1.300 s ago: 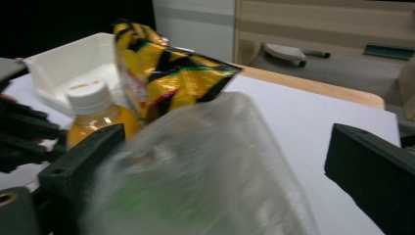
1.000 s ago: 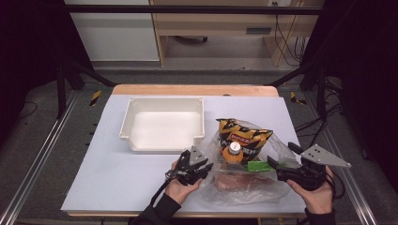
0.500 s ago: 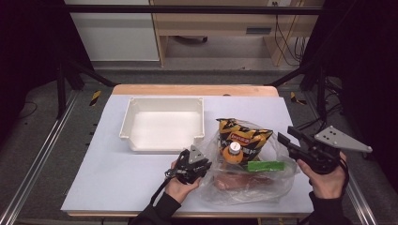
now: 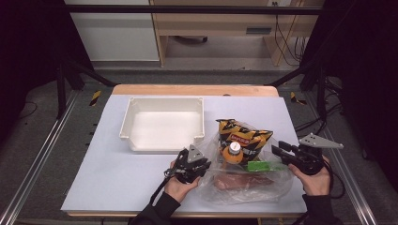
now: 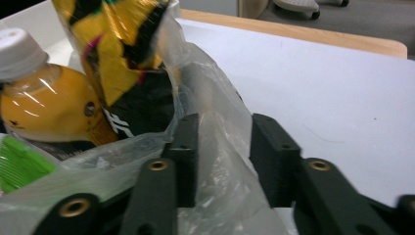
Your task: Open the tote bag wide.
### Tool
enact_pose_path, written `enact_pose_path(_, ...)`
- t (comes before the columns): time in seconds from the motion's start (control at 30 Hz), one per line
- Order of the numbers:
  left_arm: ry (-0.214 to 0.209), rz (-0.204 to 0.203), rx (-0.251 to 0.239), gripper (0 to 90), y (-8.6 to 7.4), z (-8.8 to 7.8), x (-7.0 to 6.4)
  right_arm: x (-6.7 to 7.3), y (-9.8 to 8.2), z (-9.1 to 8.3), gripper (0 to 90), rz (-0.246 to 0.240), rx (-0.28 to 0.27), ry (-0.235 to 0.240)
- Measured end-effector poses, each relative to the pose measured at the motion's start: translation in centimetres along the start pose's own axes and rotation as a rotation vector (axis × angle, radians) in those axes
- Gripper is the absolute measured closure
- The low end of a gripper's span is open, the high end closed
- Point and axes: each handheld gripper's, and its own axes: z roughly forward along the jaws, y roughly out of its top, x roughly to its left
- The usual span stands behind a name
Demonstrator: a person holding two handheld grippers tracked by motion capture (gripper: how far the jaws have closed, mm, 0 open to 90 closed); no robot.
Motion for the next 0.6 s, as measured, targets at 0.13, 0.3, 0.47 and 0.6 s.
enact_pose_path(0.13, 0.001, -0.007, 0.002, 78.3, 0.0, 0.1, 0.2, -0.7, -0.1, 0.2, 87.8, 0.0, 0.023, 0.017)
enact_pose_path(0.3, 0.016, -0.008, 0.0, 79.0, 0.1, 0.0, 0.5, -1.4, -0.2, 0.4, 90.0, -0.01, 0.027, -0.02)
enact_pose_path(0.47, 0.044, -0.008, 0.025, 80.3, -0.1, 0.7, 0.9, -2.5, -0.9, 1.1, 90.0, 0.0, 0.026, -0.092)
enact_pose_path(0.6, 0.055, -0.003, 0.058, 80.6, -0.7, 1.5, 1.0, -3.3, -2.8, 3.1, 90.0, 0.0, 0.115, -0.13)
